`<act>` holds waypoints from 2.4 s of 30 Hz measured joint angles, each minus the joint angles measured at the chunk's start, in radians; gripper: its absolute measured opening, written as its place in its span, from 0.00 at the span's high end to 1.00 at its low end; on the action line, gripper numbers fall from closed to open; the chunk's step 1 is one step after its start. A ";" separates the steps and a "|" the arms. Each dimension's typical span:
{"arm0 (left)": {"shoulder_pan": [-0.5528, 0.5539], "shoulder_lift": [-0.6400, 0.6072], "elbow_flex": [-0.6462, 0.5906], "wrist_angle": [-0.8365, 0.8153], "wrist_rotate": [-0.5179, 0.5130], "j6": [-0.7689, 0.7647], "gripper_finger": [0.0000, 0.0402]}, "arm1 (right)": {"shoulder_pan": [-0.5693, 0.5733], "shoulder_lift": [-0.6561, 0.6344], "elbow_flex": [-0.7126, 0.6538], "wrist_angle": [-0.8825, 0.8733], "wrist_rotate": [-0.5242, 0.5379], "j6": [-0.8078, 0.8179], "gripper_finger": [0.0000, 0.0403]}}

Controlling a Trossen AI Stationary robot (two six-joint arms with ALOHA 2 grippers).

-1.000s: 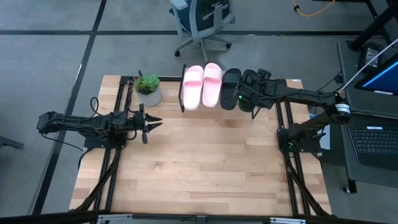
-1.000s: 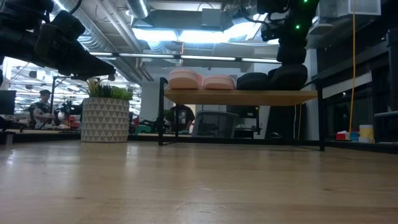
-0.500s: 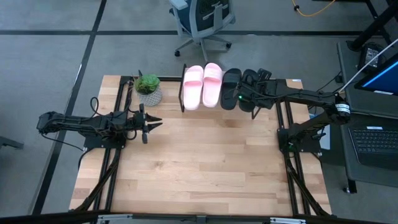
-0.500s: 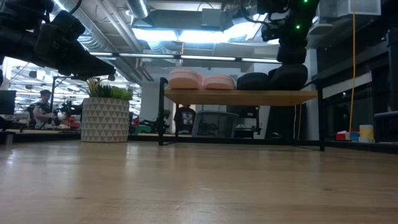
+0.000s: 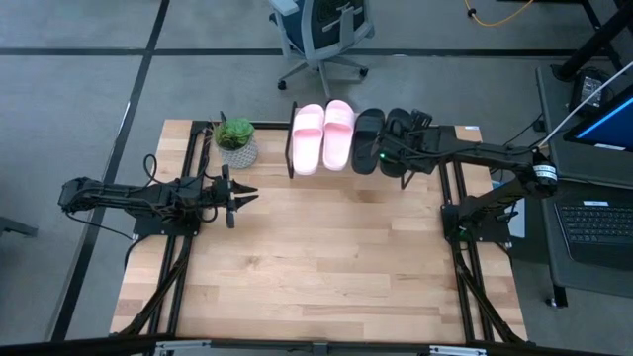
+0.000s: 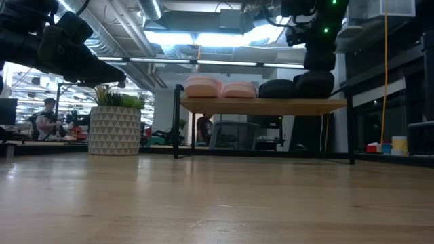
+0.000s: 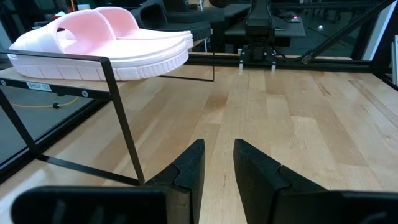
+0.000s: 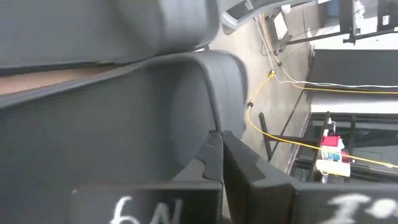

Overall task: Pick and place slides into the shelf
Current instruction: Put the black slide on the shelf, then return to Home Position

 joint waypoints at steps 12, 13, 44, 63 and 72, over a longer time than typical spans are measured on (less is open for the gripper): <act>0.000 0.000 0.000 0.000 0.000 -0.003 0.81 | -0.006 0.000 -0.061 0.017 -0.002 0.031 1.00; 0.000 0.000 0.000 0.000 0.000 -0.003 0.81 | -0.006 0.000 -0.059 0.018 -0.002 0.031 1.00; 0.000 0.000 0.000 0.000 0.000 0.000 0.81 | -0.001 -0.090 -0.056 0.069 -0.098 0.032 0.57; 0.000 0.000 0.000 0.001 0.000 -0.026 0.81 | 0.119 -0.154 0.068 0.152 -0.317 0.110 0.77; 0.000 0.000 0.000 0.001 0.001 -0.027 0.81 | 0.266 -0.159 -0.013 0.200 -0.358 0.246 0.96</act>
